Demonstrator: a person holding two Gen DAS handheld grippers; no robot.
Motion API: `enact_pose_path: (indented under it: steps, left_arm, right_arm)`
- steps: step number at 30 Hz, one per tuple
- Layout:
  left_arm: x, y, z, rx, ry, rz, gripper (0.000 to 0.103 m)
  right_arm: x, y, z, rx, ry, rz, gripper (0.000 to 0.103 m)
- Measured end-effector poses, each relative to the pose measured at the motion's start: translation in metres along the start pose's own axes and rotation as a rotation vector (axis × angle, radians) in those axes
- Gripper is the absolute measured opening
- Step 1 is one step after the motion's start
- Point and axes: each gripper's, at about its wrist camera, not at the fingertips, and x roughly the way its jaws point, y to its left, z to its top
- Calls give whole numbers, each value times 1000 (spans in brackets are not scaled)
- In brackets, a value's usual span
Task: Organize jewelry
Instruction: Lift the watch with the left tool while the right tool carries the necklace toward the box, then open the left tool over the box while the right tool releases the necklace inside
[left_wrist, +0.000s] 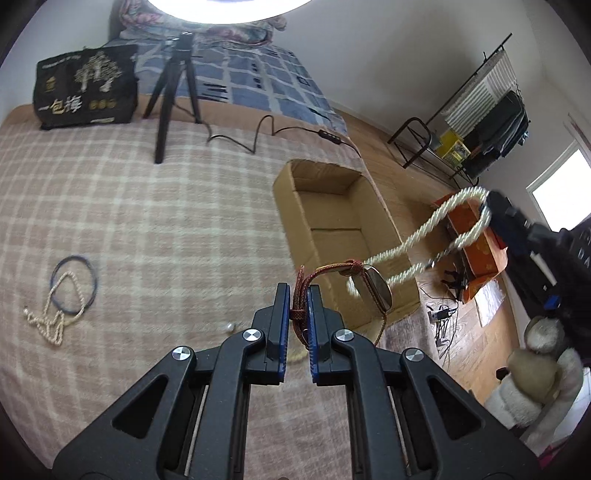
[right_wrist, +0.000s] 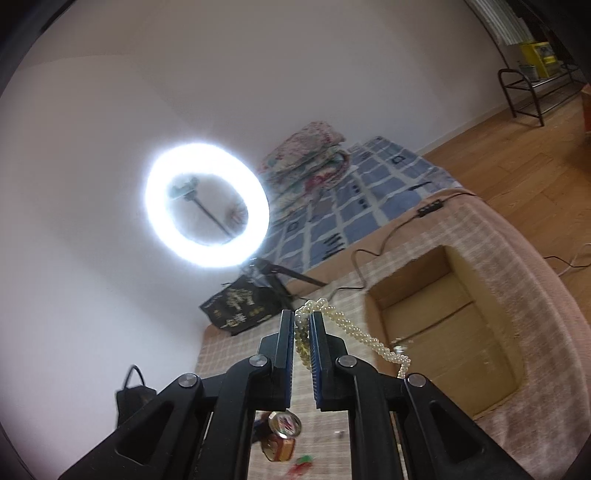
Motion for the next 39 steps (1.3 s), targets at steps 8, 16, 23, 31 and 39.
enact_pose_path:
  steps: [8,16,23,31,39]
  left_arm:
    - [49,-21,29,-6,17,6,7]
    - [93,-38,45,-13,39,27,7]
    - [120,-48,53,4,55,74,7]
    - [121,-53,58,60,29,106,49]
    - [94,-46,63,74,-33,141,66]
  right_arm:
    - [3,-61,-5,61,47,-109,6]
    - [12,-85,-13,54,94,-173,6]
    - [13,-96,-15,54,109,-214,6]
    - [13,-91,-13,9,93,-333,68]
    - [0,-85,-5,8,16,-421,97]
